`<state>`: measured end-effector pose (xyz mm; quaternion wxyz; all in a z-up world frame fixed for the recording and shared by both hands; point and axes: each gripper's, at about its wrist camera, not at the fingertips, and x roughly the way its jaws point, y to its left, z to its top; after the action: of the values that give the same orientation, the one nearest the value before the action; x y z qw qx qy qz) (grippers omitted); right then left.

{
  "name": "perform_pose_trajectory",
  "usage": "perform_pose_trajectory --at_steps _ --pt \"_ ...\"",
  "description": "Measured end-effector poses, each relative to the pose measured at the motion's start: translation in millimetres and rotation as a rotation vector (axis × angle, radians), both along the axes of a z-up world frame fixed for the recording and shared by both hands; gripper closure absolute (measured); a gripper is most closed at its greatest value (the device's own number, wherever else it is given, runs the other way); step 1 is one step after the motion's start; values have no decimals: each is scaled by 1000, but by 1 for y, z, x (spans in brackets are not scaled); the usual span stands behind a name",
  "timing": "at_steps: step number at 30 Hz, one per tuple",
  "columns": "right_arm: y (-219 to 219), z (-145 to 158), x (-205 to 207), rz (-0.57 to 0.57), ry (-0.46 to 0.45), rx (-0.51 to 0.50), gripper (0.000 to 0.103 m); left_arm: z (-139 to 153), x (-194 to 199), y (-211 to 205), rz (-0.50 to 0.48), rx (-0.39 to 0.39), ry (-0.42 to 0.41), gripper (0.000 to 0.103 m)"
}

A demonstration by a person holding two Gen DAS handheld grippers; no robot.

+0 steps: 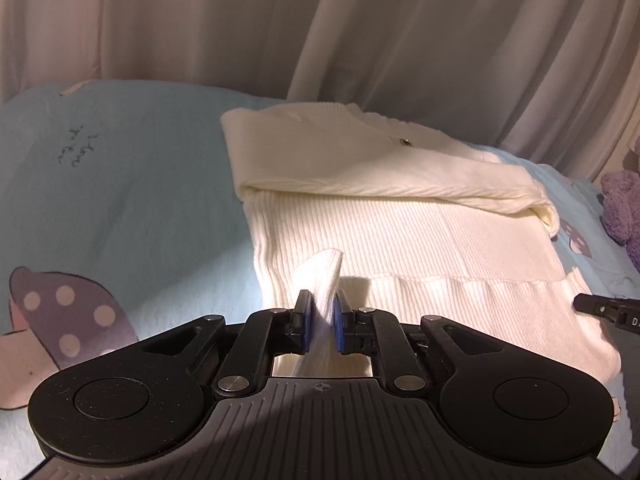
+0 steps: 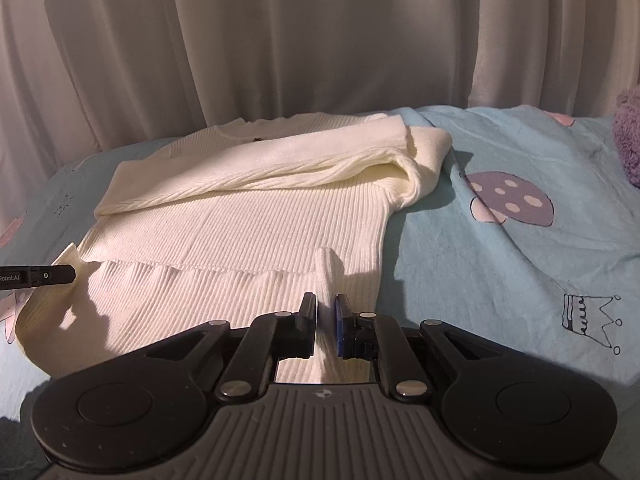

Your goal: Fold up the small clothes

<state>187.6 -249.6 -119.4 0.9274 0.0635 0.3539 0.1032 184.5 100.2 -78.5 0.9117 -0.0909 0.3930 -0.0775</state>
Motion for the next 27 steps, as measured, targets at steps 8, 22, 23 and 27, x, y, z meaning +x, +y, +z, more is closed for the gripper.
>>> perform_pose_trajectory --at_steps 8,22,23,27 --pt "5 14 0 7 -79 -66 97 1 9 -1 -34 24 13 94" --pt "7 50 100 -59 -251 -29 97 55 91 17 68 -43 -194 95" --pt "9 45 110 -63 -232 -19 97 51 100 16 70 -46 -189 95" --pt "12 21 139 -57 -127 -25 97 18 133 13 66 -76 -94 94"
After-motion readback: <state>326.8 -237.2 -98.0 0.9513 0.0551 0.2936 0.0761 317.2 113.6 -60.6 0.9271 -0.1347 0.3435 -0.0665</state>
